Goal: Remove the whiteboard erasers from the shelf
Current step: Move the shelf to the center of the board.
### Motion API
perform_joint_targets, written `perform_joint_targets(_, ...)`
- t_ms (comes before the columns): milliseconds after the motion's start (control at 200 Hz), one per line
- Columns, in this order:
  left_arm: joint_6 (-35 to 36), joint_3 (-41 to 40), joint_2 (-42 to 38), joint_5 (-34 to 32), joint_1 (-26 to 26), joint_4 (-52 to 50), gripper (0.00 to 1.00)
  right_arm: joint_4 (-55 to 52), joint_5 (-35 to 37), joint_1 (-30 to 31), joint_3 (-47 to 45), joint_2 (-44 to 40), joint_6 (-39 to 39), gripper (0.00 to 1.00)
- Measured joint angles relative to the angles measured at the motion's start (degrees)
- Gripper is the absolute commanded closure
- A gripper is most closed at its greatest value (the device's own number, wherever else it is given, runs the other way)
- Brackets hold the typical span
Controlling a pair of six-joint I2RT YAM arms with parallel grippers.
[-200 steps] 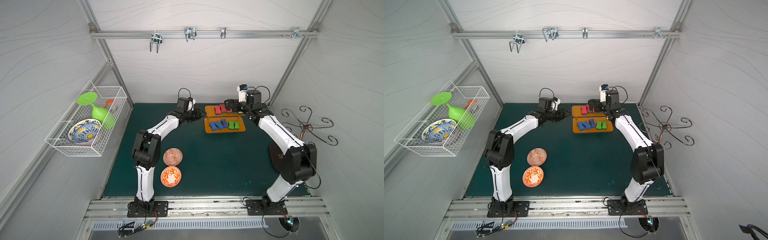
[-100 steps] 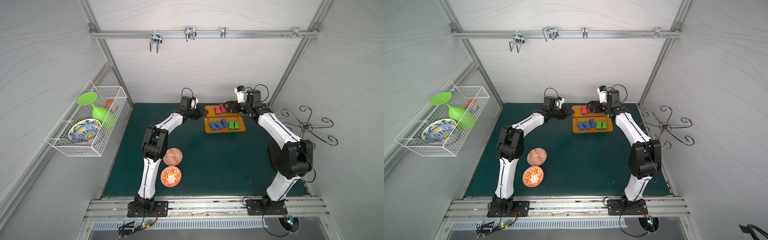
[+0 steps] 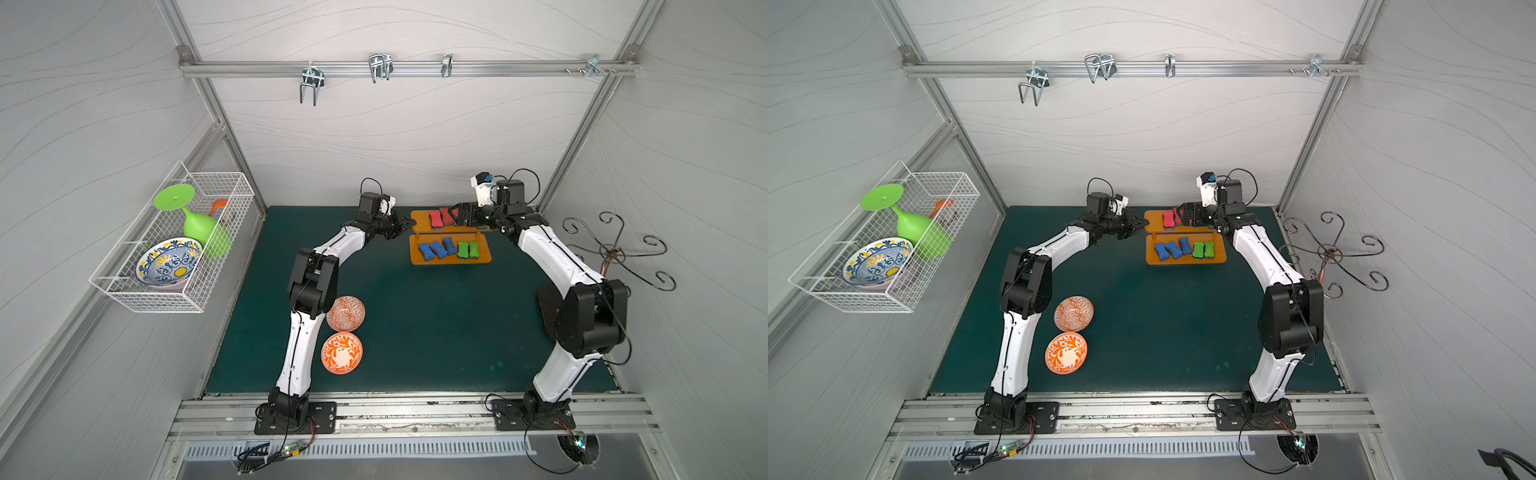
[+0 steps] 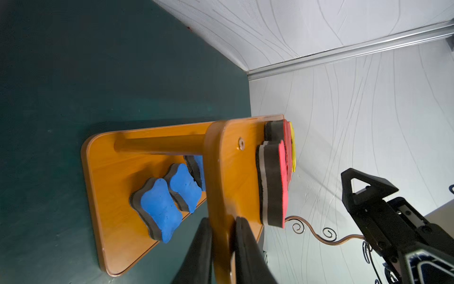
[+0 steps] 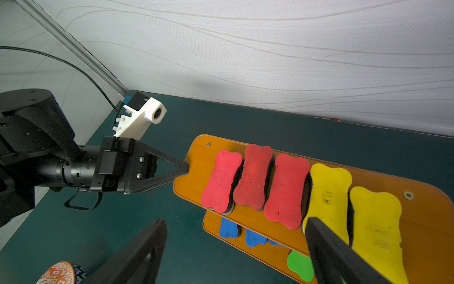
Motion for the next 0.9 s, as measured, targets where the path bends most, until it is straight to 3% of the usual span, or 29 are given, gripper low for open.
perform_joint_targets(230, -0.8, -5.2, -2.2, 2.4, 1.8, 3.3, 1.00, -1.6, 0.1, 0.0, 0.0, 0.0, -0.2, 0.07)
perform_joint_targets(555, 1.0, -15.0, -9.4, 4.1, 8.8, 2.0, 1.00, -5.9, 0.8, -1.0, 3.7, 0.1, -0.5, 0.06)
perform_joint_targets(750, 3.5, -16.3, -10.8, 4.6, 11.4, 0.1, 1.00, -12.6, 1.3, -5.0, 17.3, 7.2, 1.8, 0.10)
perform_joint_targets(900, 4.5, -16.2, -10.8, 4.8, 11.6, -0.5, 1.00, -17.6, -2.5, -7.4, 26.4, 16.6, 4.2, 0.13)
